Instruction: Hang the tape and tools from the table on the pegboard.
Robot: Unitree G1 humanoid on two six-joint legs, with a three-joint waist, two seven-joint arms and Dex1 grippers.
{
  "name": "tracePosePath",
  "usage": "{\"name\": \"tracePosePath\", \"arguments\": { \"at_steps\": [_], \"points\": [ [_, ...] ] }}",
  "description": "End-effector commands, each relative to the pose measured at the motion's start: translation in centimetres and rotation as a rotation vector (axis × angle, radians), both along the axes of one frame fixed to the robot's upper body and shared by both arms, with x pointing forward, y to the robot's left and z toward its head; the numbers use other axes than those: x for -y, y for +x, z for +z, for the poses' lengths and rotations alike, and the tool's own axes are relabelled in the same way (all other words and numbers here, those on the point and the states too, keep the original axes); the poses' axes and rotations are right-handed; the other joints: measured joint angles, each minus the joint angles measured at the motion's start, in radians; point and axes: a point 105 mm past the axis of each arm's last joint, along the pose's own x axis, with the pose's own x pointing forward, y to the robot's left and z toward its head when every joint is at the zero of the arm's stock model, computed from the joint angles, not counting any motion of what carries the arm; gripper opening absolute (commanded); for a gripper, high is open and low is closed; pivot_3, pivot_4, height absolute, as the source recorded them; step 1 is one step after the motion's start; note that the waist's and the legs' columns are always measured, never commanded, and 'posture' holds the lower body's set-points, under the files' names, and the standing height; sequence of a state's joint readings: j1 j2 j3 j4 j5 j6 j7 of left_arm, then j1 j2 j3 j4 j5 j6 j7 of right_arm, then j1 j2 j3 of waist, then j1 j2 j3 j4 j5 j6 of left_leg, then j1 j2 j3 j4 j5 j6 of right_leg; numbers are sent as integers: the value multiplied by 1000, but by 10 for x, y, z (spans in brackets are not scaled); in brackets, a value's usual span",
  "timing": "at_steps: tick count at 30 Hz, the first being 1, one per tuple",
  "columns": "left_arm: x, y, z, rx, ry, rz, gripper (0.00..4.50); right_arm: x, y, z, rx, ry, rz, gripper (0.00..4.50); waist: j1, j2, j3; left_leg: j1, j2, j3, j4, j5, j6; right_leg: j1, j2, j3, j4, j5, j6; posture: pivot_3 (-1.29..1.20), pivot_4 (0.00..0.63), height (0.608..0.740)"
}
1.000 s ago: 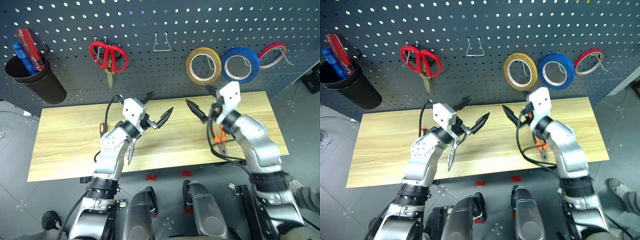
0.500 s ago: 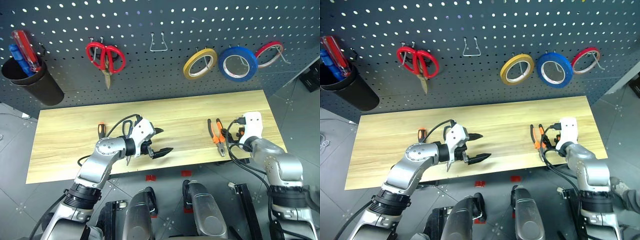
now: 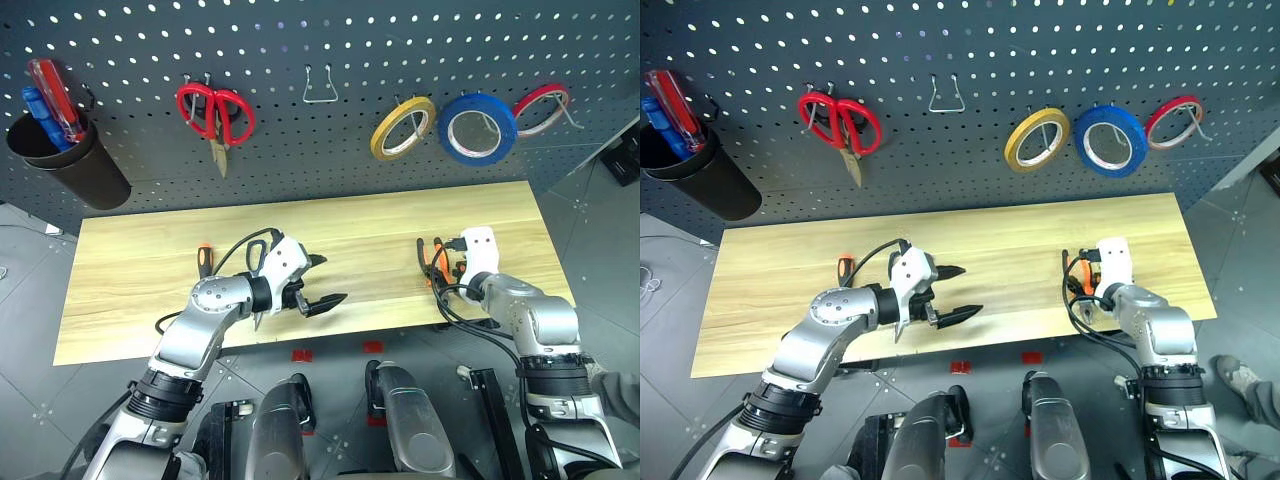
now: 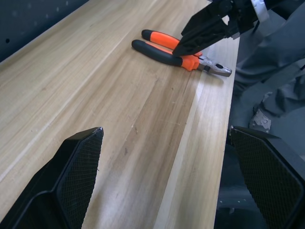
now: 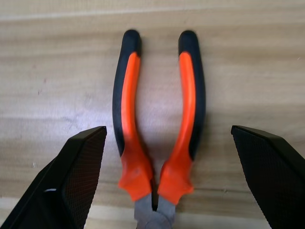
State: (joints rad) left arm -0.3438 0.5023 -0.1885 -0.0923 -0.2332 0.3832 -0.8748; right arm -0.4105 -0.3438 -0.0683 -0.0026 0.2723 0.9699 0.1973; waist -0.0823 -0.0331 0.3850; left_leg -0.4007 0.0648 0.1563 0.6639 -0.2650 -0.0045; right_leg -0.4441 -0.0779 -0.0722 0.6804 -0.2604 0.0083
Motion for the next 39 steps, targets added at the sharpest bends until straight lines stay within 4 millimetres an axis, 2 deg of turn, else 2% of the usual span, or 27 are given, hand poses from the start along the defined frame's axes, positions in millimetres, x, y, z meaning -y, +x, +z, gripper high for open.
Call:
{"name": "tracePosePath", "arguments": {
  "at_steps": [1, 6, 9, 13, 14, 15, 18, 20, 22, 26, 31, 35, 39],
  "points": [
    [4, -5, 11, 49, -23, -15, 4500, -8, -3, -10, -33, -28, 30, 4477, 0, 0, 0, 0, 0, 0, 0, 0, 0, 0, 0, 0, 0, 0, 0, -97, 377, 740],
    [4, -2, 12, 56, -21, -10, 4500, -12, 5, -21, -66, -86, 33, 4477, -1, 0, 0, 1, 0, 0, 1, 0, 0, 1, 0, 0, 0, 0, 0, -99, 379, 740],
    [4, 1, 14, 65, -21, -4, 4500, -11, 5, -19, -56, -105, 41, 3907, 2, 0, 0, 1, 0, 0, 1, 0, 0, 1, 0, 0, 0, 0, 0, -94, 378, 740],
    [3, 3, 18, 77, -42, 5, 4500, -4, 1, -16, -48, -142, 46, 2713, 2, 0, 0, 1, 0, 0, 0, 0, 0, 1, 0, 0, 0, 0, 0, -102, 376, 740],
    [3, 4, 21, 88, -55, 9, 4500, -4, 0, -11, -33, -156, 69, 2716, 3, 0, 0, 1, 0, 0, 0, 0, 0, 1, 0, 0, 0, 0, 0, -102, 376, 740],
    [2, 5, 26, 113, -79, 21, 4500, -9, -2, -2, 4, -164, 120, 2716, 4, 0, 0, 1, 0, 0, 0, 0, 0, 1, 0, -1, 0, 0, 0, -105, 373, 740],
    [-4, 13, 45, 223, -186, 104, 4500, -47, -13, 45, 207, -98, 372, 2716, 6, 0, 0, 0, 0, 0, 0, 0, 0, 0, -1, 0, 0, 0, 0, -105, 370, 740],
    [-15, 19, 61, 334, -291, 206, 4500, -84, -37, 105, 445, 34, 625, 2716, -1, 0, 0, -1, 0, 0, 0, 0, 0, -1, -1, 0, 0, 0, 0, -102, 362, 740],
    [-26, 23, 71, 432, -367, 303, 4500, -100, -49, 157, 625, 146, 720, 2716, -10, 0, 0, 0, 1, 0, 0, 0, 0, -1, 1, 1, 0, 0, 0, -100, 356, 740],
    [-33, 26, 70, 532, -410, 406, 4500, -125, -55, 227, 860, 235, 844, 2716, -2, -1, -1, 0, 2, -5, 0, 1, -1, 1, 3, -3, 0, 1, 0, -95, 348, 740],
    [-34, 29, 71, 644, -459, 470, 4500, -156, -50, 286, 1101, 237, 905, 2715, 4, -1, -1, -3, -1, -5, 2, 0, 1, 1, -2, -5, -2, 1, -1, -94, 341, 740],
    [-32, 30, 76, 728, -475, 502, 4500, -173, -33, 308, 1235, 146, 869, 2715, 3, -2, -1, -6, -3, -6, 5, -1, 3, 0, -5, -10, -2, 1, -2, -79, 341, 740],
    [-33, 31, 76, 735, -492, 532, 4500, -185, -21, 328, 1357, 107, 797, 2715, 3, -2, -1, -9, -2, -10, 7, -1, 3, 1, -6, -19, -1, 1, -2, -65, 340, 740]
  ]
}}
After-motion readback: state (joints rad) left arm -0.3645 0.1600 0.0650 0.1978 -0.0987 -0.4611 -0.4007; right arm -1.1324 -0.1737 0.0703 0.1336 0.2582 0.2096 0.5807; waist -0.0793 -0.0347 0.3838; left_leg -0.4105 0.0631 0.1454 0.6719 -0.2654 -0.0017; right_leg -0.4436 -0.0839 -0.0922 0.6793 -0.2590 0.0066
